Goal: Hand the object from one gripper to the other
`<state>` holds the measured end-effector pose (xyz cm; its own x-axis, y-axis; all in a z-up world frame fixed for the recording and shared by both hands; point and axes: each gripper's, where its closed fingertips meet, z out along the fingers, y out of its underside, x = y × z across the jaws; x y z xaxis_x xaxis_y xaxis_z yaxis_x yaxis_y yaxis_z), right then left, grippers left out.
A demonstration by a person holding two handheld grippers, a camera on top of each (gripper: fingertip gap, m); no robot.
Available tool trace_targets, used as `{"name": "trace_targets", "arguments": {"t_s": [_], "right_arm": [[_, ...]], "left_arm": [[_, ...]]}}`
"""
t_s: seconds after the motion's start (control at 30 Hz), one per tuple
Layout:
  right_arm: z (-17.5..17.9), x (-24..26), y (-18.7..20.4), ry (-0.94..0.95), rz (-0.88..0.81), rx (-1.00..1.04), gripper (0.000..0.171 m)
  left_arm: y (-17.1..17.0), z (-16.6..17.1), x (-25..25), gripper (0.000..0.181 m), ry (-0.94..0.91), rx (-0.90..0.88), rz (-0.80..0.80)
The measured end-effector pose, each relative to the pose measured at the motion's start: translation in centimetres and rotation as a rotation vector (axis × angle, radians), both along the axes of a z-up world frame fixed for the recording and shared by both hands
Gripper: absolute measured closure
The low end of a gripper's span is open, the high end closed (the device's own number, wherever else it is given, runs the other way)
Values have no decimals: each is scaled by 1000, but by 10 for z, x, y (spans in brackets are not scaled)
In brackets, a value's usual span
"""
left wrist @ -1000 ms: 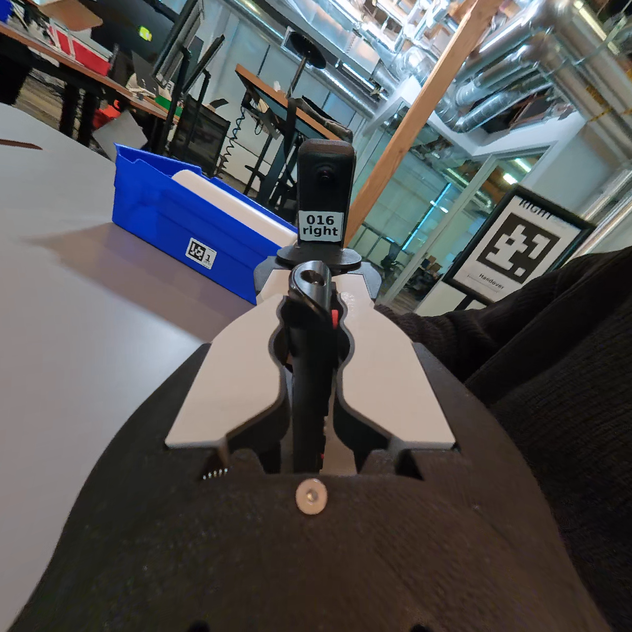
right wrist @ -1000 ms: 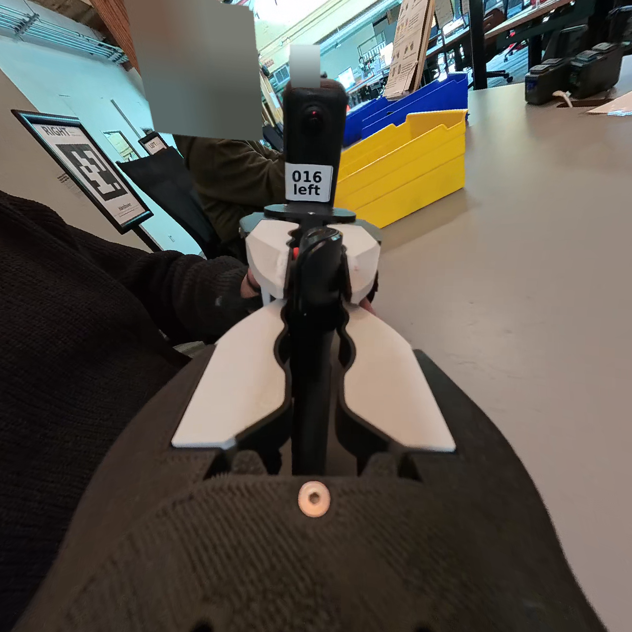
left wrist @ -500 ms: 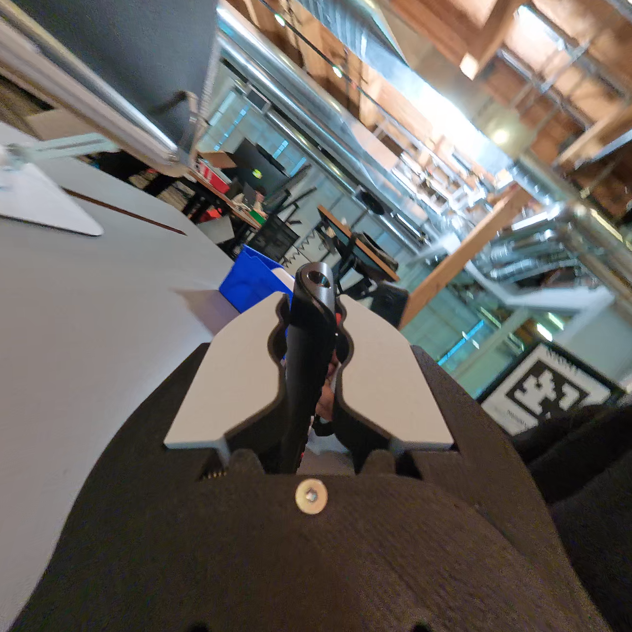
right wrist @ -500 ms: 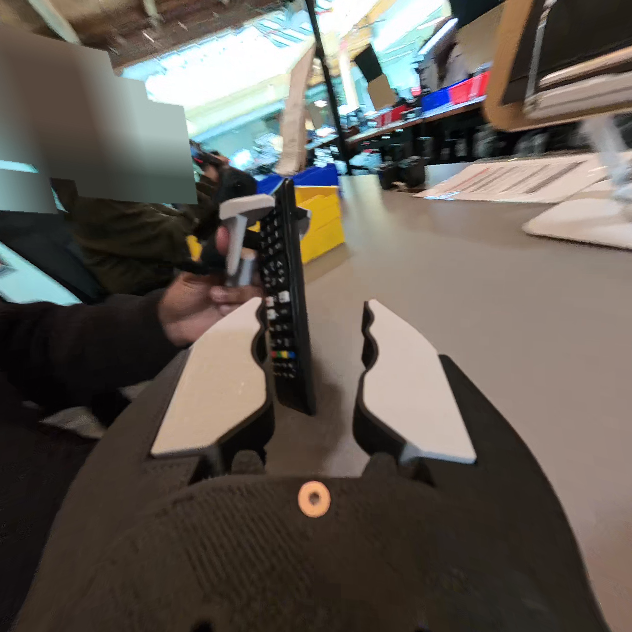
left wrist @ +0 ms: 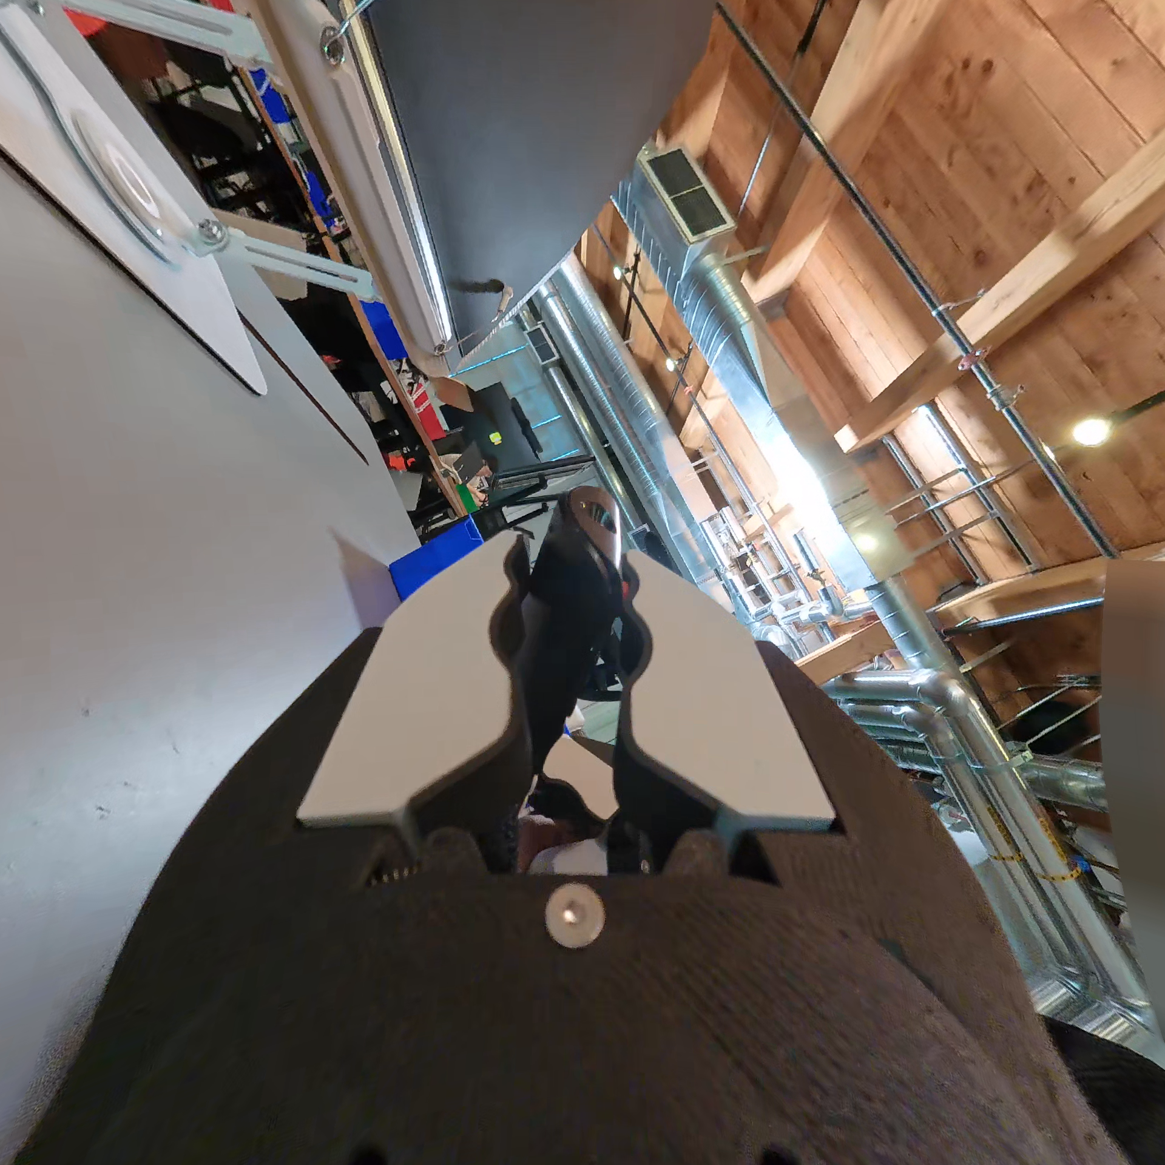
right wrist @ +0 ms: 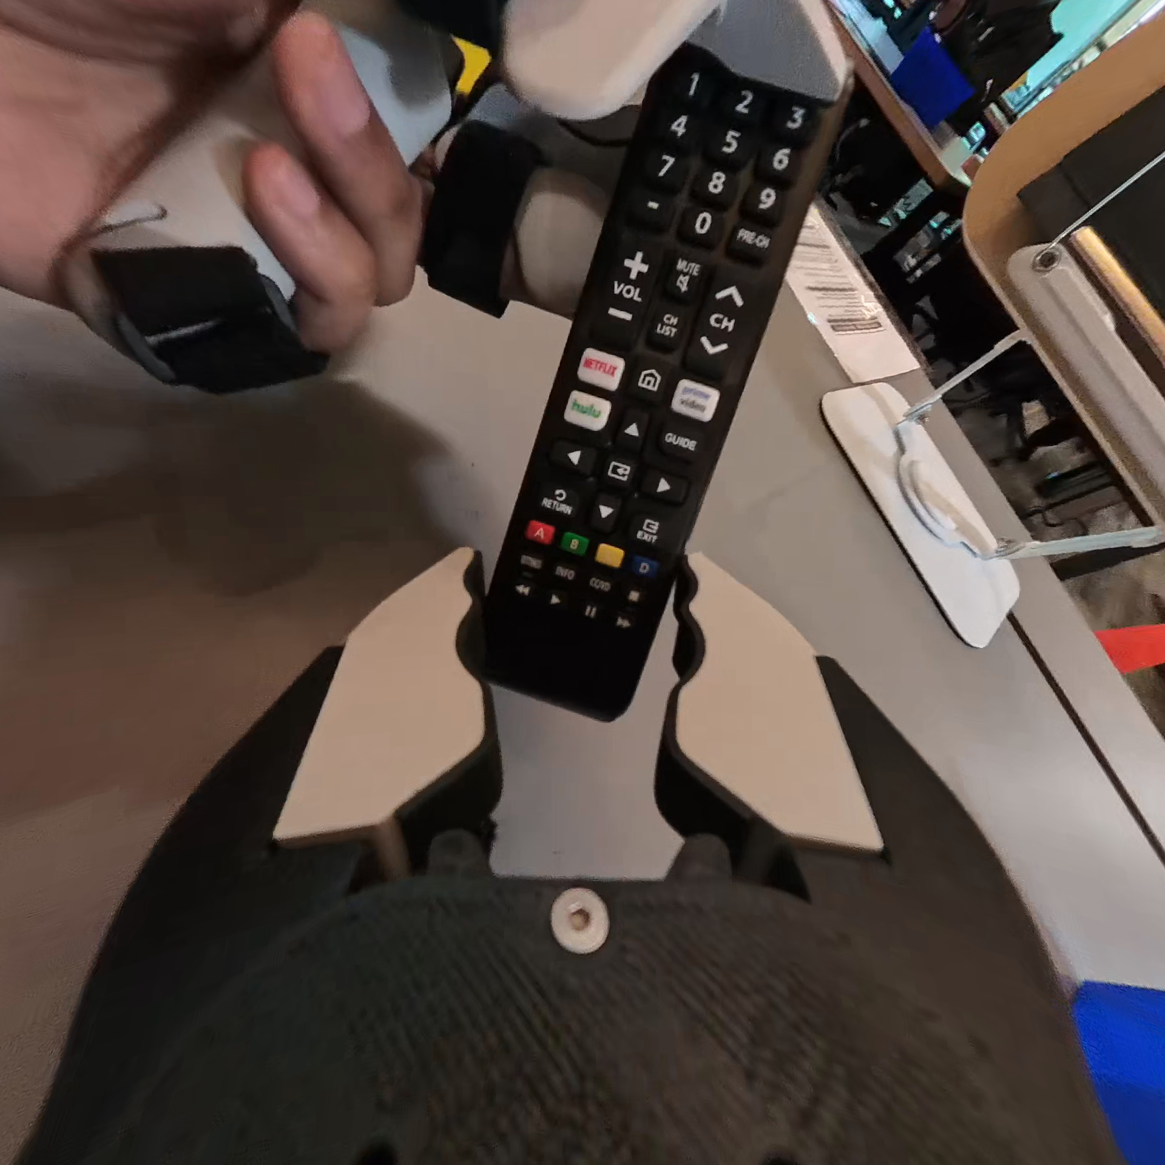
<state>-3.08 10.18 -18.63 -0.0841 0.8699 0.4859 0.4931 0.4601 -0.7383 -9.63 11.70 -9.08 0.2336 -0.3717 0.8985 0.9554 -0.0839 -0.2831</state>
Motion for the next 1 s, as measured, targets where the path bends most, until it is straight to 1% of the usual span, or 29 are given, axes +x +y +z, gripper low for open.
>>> {"name": "trace_targets", "arguments": {"t_s": [0.1, 0.2, 0.23, 0.27, 0.4, 0.43, 0.47, 0.57, 0.67, 0.8, 0.83, 0.87, 0.93, 1.0], "right_arm": [[12, 3, 2, 44, 19, -49, 115], [19, 8, 6, 68, 21, -65, 116], [23, 9, 6, 82, 25, -88, 116], [26, 9, 4, 96, 32, -134, 116], [38, 10, -4, 167, 83, -447, 117], [42, 11, -5, 184, 96, -541, 117], [45, 12, -5, 201, 108, -627, 117], [46, 14, 1, 218, 108, -825, 118], [50, 14, 3, 245, 133, -948, 118], [73, 20, -11, 327, 311, -1141, 121], [75, 20, -8, 343, 295, -1173, 128], [71, 20, -1, 347, 249, -1162, 149], [68, 22, 0, 339, 261, -1156, 150], [70, 22, 0, 334, 262, -1095, 150]], "left_arm": [[-1, 9, 3, 152, 6, 38, -30], [-3, 24, 13, 150, 56, 107, -56], [-3, 27, 17, 145, 70, 126, -72], [-2, 30, 20, 136, 82, 138, -80], [2, 34, 26, 98, 129, 159, -71], [2, 34, 27, 94, 143, 166, -71], [2, 35, 29, 94, 157, 178, -77], [4, 34, 39, 88, 165, 203, -135], [7, 27, 50, 90, 177, 197, -204], [7, 17, 77, 93, 232, 194, -317], [8, 14, 81, 99, 251, 189, -326], [6, 13, 86, 103, 263, 192, -344], [4, 12, 89, 134, 258, 194, -388], [3, 10, 91, 138, 267, 171, -423]]}}
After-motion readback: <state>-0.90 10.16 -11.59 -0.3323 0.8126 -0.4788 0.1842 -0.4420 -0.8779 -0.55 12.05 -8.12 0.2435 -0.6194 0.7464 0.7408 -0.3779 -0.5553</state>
